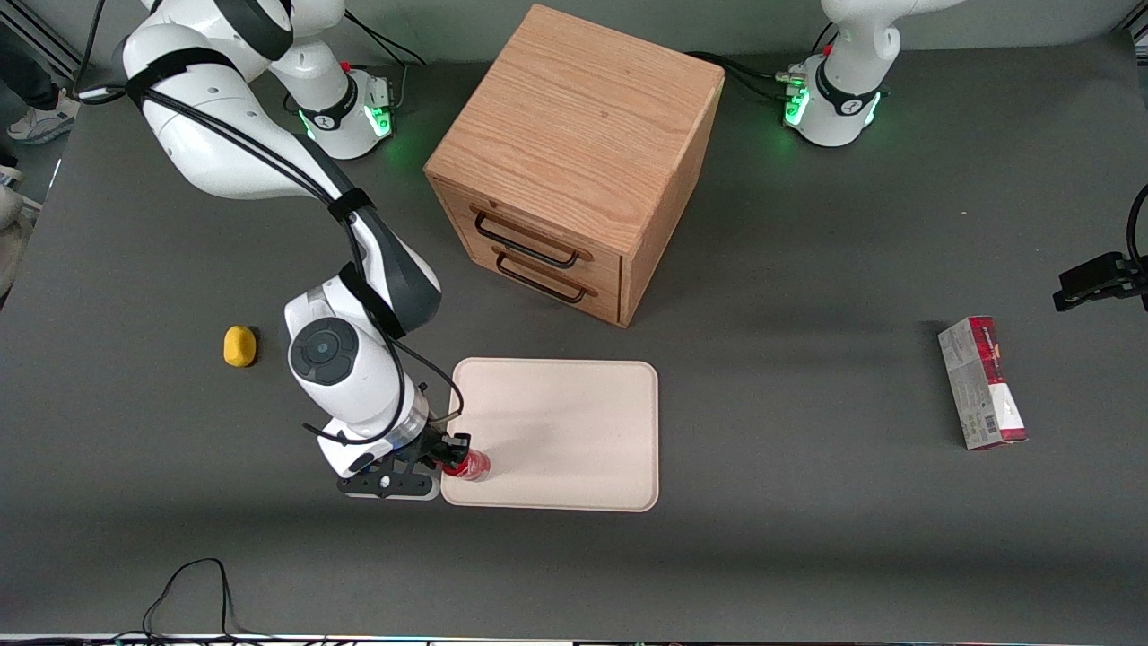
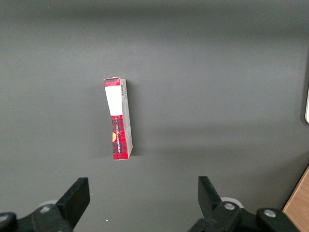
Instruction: Place coke bottle on tray
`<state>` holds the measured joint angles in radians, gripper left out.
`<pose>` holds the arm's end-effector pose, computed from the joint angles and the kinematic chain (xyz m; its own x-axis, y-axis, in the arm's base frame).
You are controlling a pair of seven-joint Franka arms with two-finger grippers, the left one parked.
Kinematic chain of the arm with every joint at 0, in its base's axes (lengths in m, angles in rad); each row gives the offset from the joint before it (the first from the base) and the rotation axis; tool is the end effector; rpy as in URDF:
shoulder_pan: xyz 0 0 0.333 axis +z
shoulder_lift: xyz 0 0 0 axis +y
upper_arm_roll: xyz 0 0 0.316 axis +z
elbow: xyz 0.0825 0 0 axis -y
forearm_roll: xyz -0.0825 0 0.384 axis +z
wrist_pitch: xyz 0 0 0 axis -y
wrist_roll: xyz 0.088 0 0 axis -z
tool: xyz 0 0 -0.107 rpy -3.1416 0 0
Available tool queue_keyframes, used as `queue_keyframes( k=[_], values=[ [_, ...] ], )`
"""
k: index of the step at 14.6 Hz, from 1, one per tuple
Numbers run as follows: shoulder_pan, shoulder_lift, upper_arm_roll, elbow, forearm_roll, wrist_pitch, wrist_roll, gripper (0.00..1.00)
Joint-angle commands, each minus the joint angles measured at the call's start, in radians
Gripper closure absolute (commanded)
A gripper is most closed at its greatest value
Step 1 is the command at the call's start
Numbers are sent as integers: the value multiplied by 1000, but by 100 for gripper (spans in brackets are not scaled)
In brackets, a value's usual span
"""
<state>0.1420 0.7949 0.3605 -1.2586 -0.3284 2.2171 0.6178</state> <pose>0.7101 0.2913 0.3236 0.9774 -0.0795 0.1961 -0.0635 -0.9942 -0.0868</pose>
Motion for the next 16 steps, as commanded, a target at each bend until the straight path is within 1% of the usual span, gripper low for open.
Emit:
queue_keyframes(
  k=[1,2,4,7,8,10,12,14,15,16],
  values=[
    [2,-3,3,-2,-32,16,39,71],
    [4,-5,3,-4,-35,18,40,1],
    [4,-5,3,-24,-35,42,119,0],
    [4,-9,2,-28,-37,70,126,0],
    [4,-12,2,-27,-50,67,120,0],
    [4,-23,2,-25,-102,40,114,0],
    [2,-49,-5,-19,-113,-29,100,0],
    [-5,-113,-21,-21,-101,-146,7,0],
    [-21,-152,-26,-25,-74,-198,-60,0],
    [-47,-201,-31,-28,-23,-241,-149,0]
  ],
)
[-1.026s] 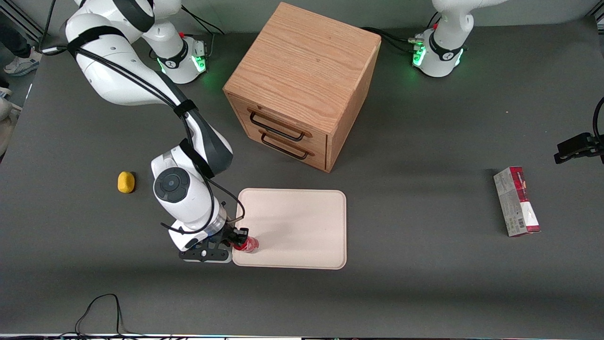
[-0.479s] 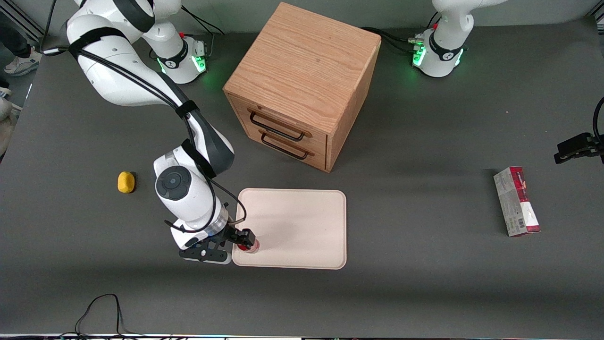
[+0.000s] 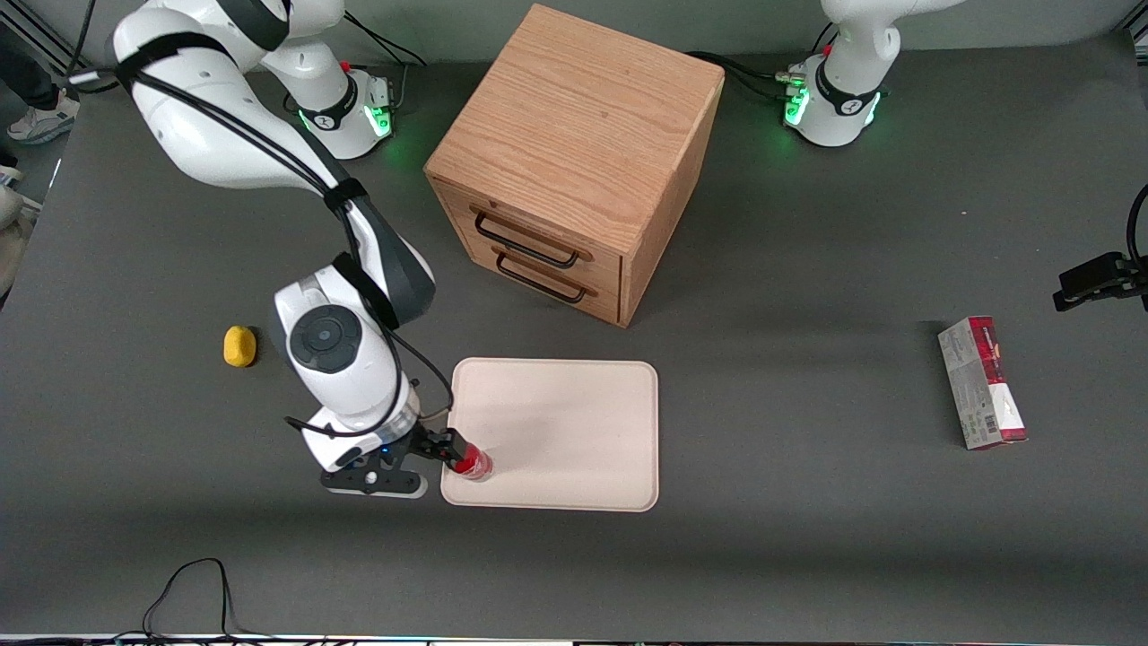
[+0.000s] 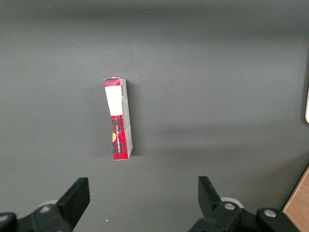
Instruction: Place coke bottle on tray
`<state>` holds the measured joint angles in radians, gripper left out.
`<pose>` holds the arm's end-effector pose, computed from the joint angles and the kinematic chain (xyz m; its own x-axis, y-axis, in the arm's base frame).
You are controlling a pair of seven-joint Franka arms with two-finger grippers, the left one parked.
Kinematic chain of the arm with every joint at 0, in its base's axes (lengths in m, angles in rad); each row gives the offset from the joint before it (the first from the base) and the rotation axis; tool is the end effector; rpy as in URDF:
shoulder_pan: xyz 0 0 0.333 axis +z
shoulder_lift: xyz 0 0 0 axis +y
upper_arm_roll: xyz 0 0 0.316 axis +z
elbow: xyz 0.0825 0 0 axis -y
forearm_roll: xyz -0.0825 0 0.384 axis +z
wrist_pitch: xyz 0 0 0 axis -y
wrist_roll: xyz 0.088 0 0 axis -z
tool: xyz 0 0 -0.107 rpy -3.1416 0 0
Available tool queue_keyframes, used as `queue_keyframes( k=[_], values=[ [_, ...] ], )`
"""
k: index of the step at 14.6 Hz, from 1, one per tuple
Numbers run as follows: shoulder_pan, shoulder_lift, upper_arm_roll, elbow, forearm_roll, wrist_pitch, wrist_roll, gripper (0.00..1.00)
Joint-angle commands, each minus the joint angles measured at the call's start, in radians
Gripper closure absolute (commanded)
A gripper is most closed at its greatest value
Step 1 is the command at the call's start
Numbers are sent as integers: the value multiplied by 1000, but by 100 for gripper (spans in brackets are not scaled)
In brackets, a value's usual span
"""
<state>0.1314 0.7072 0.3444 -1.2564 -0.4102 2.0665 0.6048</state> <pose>0.7064 0.2640 0.3722 0.9781 -0.0450 0.2032 -0.0577 -0.9967 0.0572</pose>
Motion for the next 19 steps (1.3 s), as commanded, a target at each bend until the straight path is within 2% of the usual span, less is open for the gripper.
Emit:
queue_keyframes(
  k=[1,3,7,12,14,15,19],
  values=[
    [-42,-156,-45,-35,117,-141,-230,0],
    [-41,-245,-151,-61,229,-224,-394,0],
    [-35,-426,-304,-193,352,-298,-549,0],
    [-29,-682,-453,-460,384,-302,-628,0],
    [-27,-745,-507,-515,434,-306,-640,0],
    [-27,-773,-525,-543,459,-306,-640,0],
    [-1,-804,-533,-572,464,-306,-632,0]
  ],
)
